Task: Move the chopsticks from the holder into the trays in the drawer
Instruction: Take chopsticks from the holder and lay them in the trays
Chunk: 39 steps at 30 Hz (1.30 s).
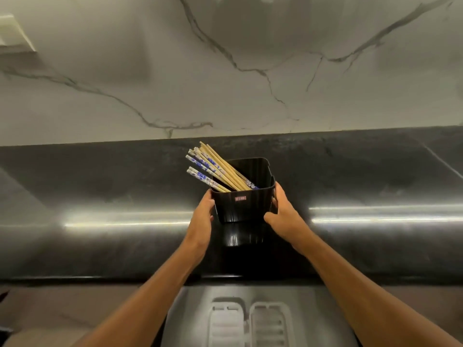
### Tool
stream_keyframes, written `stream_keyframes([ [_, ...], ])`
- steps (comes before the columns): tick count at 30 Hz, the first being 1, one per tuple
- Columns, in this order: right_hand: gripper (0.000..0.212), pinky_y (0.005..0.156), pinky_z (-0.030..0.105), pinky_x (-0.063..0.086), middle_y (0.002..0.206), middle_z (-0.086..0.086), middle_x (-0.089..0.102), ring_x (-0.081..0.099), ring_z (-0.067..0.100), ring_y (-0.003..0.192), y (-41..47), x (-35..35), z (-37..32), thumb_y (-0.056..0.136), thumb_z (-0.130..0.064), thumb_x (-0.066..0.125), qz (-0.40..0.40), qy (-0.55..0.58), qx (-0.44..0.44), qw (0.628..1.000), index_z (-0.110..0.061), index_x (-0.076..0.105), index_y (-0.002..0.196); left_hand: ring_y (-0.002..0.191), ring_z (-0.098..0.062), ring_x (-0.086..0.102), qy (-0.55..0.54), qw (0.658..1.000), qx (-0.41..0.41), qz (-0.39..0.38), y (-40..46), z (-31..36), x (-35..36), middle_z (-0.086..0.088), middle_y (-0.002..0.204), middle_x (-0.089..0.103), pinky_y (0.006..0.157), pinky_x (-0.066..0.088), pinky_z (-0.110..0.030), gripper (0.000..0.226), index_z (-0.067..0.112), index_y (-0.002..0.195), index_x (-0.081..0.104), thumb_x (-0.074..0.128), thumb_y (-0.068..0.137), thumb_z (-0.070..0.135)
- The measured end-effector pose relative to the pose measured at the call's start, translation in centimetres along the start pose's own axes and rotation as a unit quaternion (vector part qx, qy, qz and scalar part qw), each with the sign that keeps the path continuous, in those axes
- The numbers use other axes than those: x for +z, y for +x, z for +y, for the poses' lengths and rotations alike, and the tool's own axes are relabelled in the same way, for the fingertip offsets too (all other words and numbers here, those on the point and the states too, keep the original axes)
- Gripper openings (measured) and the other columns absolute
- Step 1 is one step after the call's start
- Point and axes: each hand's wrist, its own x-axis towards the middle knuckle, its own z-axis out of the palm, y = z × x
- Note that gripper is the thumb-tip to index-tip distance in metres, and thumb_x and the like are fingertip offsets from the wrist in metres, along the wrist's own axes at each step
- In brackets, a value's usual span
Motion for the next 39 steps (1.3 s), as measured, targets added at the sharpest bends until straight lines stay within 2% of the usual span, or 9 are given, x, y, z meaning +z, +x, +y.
stream_keyframes([
  [5,0.090,0.109,0.048,0.039,0.145,-0.001,0.041,0.041,0.018,0.131,-5.8,1.1,0.4,0.084,0.006,0.048,0.017,0.004,0.015,1.000,-0.041,0.006,0.149,0.086,0.027,0.051,0.006,1.000,-0.024,-0.016,-5.8,0.5,0.0,0.034,0.104,0.049,0.066,0.040,0.001,0.035,0.041,0.124,0.042,0.021,0.104,0.021],
  [8,0.093,0.109,0.046,0.039,0.150,0.003,0.036,0.037,0.022,0.136,-8.2,1.5,0.6,0.084,0.008,0.049,0.022,-0.008,0.022,0.999,-0.037,0.002,0.150,0.086,0.024,0.051,0.015,0.999,-0.021,-0.018,-8.2,0.5,0.1,0.033,0.106,0.048,0.065,0.040,0.002,0.035,0.040,0.127,0.039,0.022,0.104,0.020],
  [12,0.096,0.105,0.047,0.044,0.152,0.003,0.033,0.033,0.022,0.140,-10.2,2.0,0.9,0.082,0.004,0.051,0.033,-0.008,0.022,0.999,-0.042,0.000,0.149,0.104,0.009,0.045,0.007,1.000,-0.027,-0.001,-9.6,0.5,0.2,0.022,0.121,0.044,0.082,0.035,-0.008,0.041,0.031,0.141,0.036,0.022,0.104,0.021],
  [17,0.094,0.104,0.045,0.046,0.150,0.002,0.035,0.035,0.021,0.138,-10.8,2.2,1.1,0.083,0.004,0.053,0.036,-0.004,0.020,0.999,-0.040,0.003,0.149,0.090,0.008,0.054,0.018,0.999,-0.033,0.019,-10.1,0.8,0.0,0.026,0.096,0.056,0.069,0.039,-0.011,0.037,0.040,0.099,0.055,0.024,0.103,0.020],
  [21,0.085,0.107,0.041,0.042,0.149,0.001,0.037,0.038,0.018,0.134,-10.8,2.1,0.8,0.086,0.004,0.053,0.047,0.017,0.018,0.999,-0.033,0.012,0.150,0.110,-0.011,0.057,0.041,0.997,-0.050,0.034,-9.7,0.6,-0.7,0.006,0.109,0.064,0.090,0.048,-0.031,0.030,0.030,0.108,0.061,0.033,0.101,0.030],
  [23,0.079,0.105,0.042,0.043,0.149,0.005,0.039,0.042,0.020,0.131,-10.6,2.1,0.4,0.087,-0.001,0.056,0.113,0.002,0.028,0.993,-0.027,0.016,0.150,0.112,-0.015,0.057,0.040,0.996,-0.064,0.049,-9.4,0.8,-1.3,0.003,0.113,0.065,0.099,0.046,-0.041,0.025,0.031,0.108,0.061,0.039,0.099,0.036],
  [27,0.055,0.095,0.034,0.050,0.135,0.004,0.049,0.051,0.015,0.117,-9.6,2.1,-2.0,0.088,-0.012,0.060,0.278,-0.125,-0.053,0.951,-0.021,0.040,0.139,0.097,-0.005,0.060,0.027,0.995,-0.054,0.081,-7.9,2.4,-2.4,0.010,0.099,0.066,0.088,0.048,-0.031,0.014,0.030,0.098,0.061,0.047,0.098,0.028],
  [30,0.035,0.079,0.019,0.047,0.118,0.001,0.056,0.054,0.008,0.098,-7.8,2.4,-4.9,0.089,-0.011,0.058,0.235,-0.179,-0.124,0.947,-0.018,0.054,0.124,0.093,-0.009,0.063,0.050,0.995,-0.047,0.079,-6.6,3.5,-3.2,0.005,0.094,0.069,0.088,0.050,-0.033,0.015,0.019,0.101,0.065,0.051,0.097,0.023],
  [39,0.039,0.085,0.032,0.053,0.116,0.005,0.063,0.061,0.016,0.098,-0.5,5.0,-8.4,0.086,-0.021,0.063,0.019,-0.300,-0.042,0.953,-0.016,0.053,0.123,0.061,-0.012,0.055,0.108,0.988,-0.062,0.086,-3.5,3.9,-4.2,-0.001,0.070,0.068,0.062,0.044,-0.030,0.020,0.012,0.091,0.073,0.058,0.094,0.025],
])
